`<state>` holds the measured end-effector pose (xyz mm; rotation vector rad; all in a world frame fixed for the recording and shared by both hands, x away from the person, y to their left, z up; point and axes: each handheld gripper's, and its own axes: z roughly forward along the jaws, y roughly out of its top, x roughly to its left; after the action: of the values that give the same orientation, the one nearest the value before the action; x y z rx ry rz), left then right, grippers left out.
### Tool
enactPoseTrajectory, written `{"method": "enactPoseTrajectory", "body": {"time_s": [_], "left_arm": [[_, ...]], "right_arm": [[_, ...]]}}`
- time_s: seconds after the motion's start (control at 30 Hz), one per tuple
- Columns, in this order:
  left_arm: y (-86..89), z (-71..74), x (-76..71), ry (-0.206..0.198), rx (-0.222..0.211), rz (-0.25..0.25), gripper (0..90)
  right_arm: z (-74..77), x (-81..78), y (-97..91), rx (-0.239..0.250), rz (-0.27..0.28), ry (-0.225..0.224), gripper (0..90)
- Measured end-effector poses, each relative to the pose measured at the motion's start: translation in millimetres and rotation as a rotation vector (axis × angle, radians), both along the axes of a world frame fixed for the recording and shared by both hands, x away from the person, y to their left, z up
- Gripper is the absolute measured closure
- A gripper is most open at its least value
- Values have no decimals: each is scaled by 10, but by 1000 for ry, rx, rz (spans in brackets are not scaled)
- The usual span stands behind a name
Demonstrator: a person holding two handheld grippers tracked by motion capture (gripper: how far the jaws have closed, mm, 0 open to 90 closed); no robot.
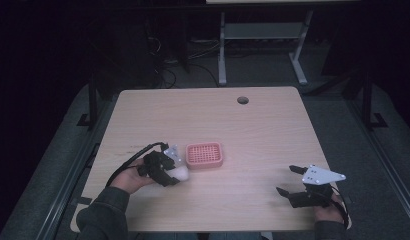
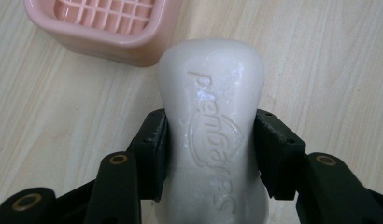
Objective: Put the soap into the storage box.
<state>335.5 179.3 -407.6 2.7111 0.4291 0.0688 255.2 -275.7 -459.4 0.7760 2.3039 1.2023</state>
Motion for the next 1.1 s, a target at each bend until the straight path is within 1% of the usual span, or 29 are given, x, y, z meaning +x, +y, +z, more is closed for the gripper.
{"method": "enactPoseTrajectory", "body": {"time_s": [0.13, 0.2, 0.4, 0.43, 0.57, 0.8, 0.97, 1.0, 1.1], "left_arm": [[-23, 23, 33, 3, 0, -6, 495], [-37, 28, 46, 5, -2, -6, 495], [-96, 52, 106, 1, -3, -13, 495], [-106, 58, 120, 6, -5, -13, 495], [-135, 86, 155, 2, -1, -17, 495], [-160, 151, 228, -6, -5, -10, 495], [-183, 171, 275, -9, -5, -8, 495], [-193, 177, 284, -11, 1, -16, 495], [-232, 185, 301, -10, -5, -19, 495]], "right_arm": [[2, -1, -1, 4, 0, -1, 137], [4, -6, 1, 13, -1, 3, 137], [11, -6, -1, 20, 0, -4, 137], [11, -6, -1, 20, -1, -4, 137], [13, -6, -2, 23, 0, -3, 137], [14, -6, -1, 22, 1, -5, 137], [15, -7, 3, 23, 1, -5, 137], [14, -7, 4, 23, 2, -2, 137], [14, -8, 7, 20, 2, -3, 137]]}}
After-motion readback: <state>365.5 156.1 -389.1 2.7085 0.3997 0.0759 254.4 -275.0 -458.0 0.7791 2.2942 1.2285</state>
